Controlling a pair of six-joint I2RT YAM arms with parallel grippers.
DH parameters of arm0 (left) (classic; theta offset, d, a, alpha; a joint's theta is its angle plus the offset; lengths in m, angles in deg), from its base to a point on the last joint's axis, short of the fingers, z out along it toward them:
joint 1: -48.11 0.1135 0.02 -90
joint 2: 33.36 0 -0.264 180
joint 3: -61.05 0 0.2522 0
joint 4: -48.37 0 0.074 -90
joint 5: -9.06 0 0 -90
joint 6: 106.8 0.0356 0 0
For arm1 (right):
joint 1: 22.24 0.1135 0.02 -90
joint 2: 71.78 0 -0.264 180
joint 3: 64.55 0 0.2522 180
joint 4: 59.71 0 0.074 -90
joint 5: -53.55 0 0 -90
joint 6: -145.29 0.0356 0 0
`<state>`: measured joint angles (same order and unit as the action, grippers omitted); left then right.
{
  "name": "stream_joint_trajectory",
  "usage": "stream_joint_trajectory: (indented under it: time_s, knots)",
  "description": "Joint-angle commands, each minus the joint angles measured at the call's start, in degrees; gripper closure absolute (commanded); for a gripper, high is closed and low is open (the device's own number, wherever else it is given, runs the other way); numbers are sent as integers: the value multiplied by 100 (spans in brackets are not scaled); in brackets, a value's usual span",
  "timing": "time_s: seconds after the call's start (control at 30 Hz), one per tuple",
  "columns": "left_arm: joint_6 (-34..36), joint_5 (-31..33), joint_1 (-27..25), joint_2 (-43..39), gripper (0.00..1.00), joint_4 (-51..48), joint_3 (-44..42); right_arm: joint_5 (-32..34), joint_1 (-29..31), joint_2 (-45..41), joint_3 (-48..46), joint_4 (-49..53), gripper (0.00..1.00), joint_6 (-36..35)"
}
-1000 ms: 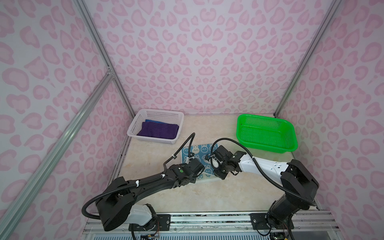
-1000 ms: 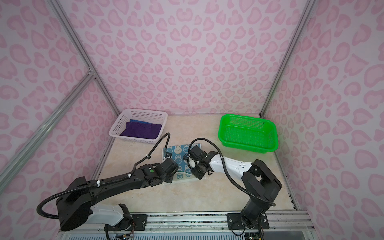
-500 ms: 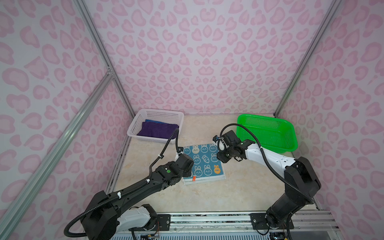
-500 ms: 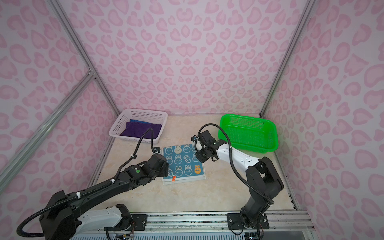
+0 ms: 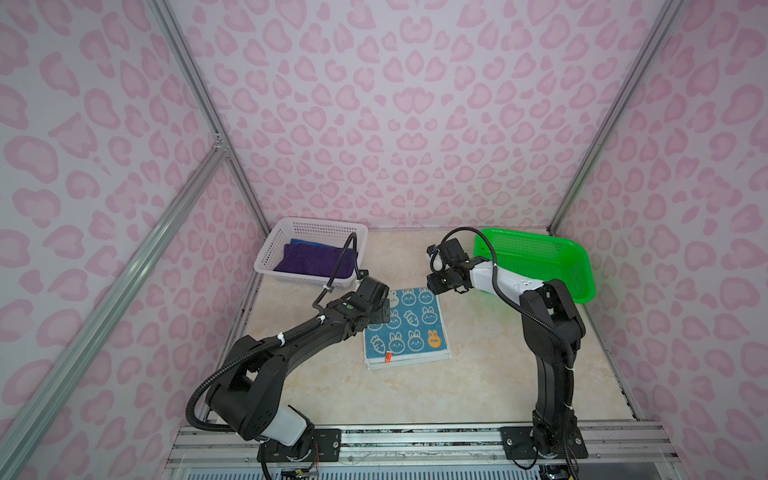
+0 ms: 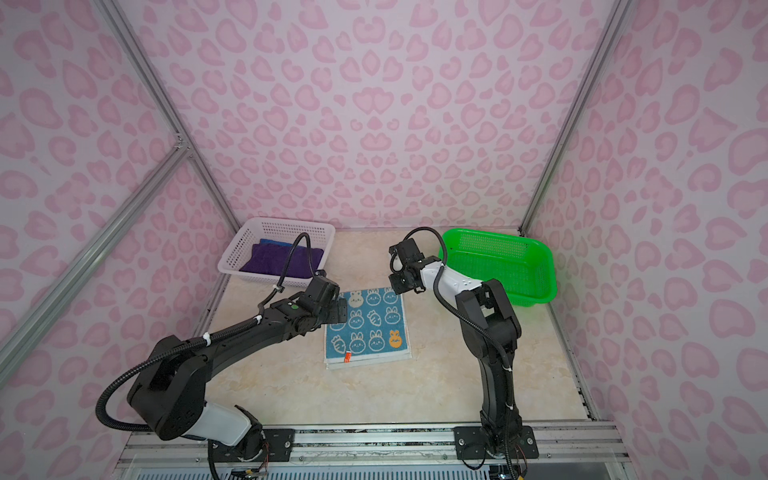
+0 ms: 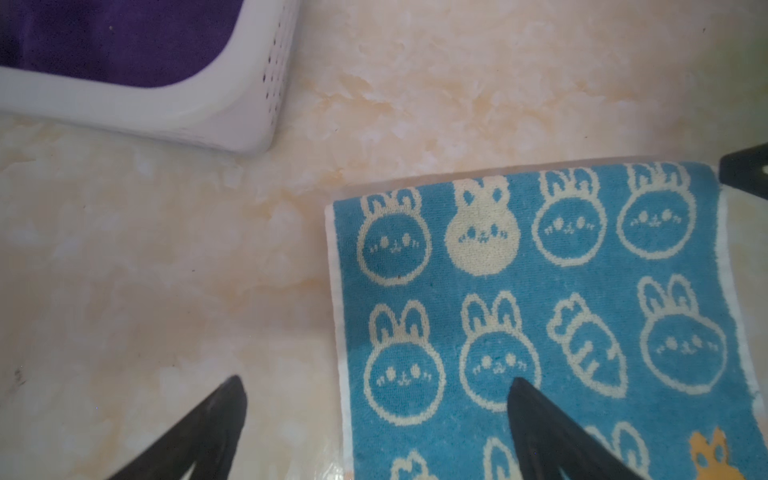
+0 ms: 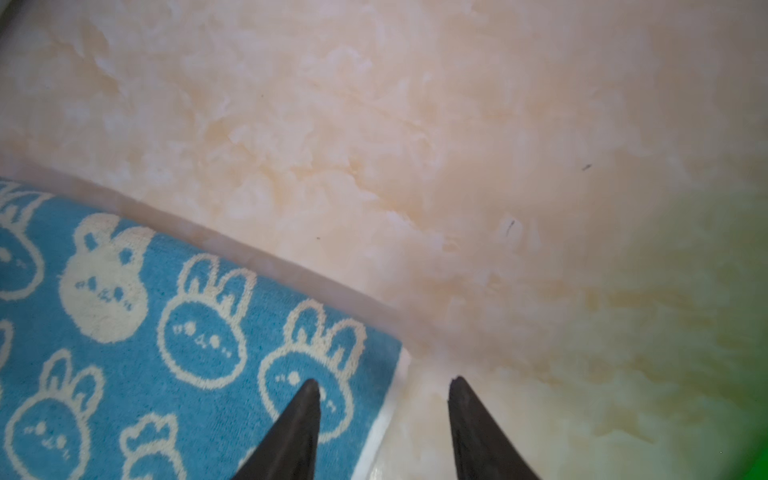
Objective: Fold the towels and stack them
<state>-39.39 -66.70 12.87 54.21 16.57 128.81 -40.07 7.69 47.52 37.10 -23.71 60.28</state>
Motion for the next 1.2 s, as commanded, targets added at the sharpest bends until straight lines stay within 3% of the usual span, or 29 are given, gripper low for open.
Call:
stream_joint_trajectory:
  time_s: [0.0, 0.33, 0.37, 0.47, 0.57, 0.9, 1.17]
  knots:
    - [131, -95, 39, 189, 0, 139, 162, -124, -14, 310, 303, 165, 50, 116]
    - [450, -215, 127, 522, 1, 81, 522, -110, -57, 512, -48, 163, 60, 255]
    - [483, -230, 136, 577, 0, 60, 591, -121, -66, 511, -143, 88, 63, 284]
    - [544, -271, 192, 761, 1, -4, 797, -171, -106, 530, -278, -35, 88, 301]
    - [485, -379, 275, 969, 1, -20, 996, -151, -165, 427, -458, -158, 99, 297]
    - [454, -721, 421, 1860, 5, -88, 1890, 494, -316, -508, -1414, -96, 100, -31]
    - [448, -1054, 499, 2871, 15, -93, 2827, 324, -365, -751, -1580, -167, 100, -33]
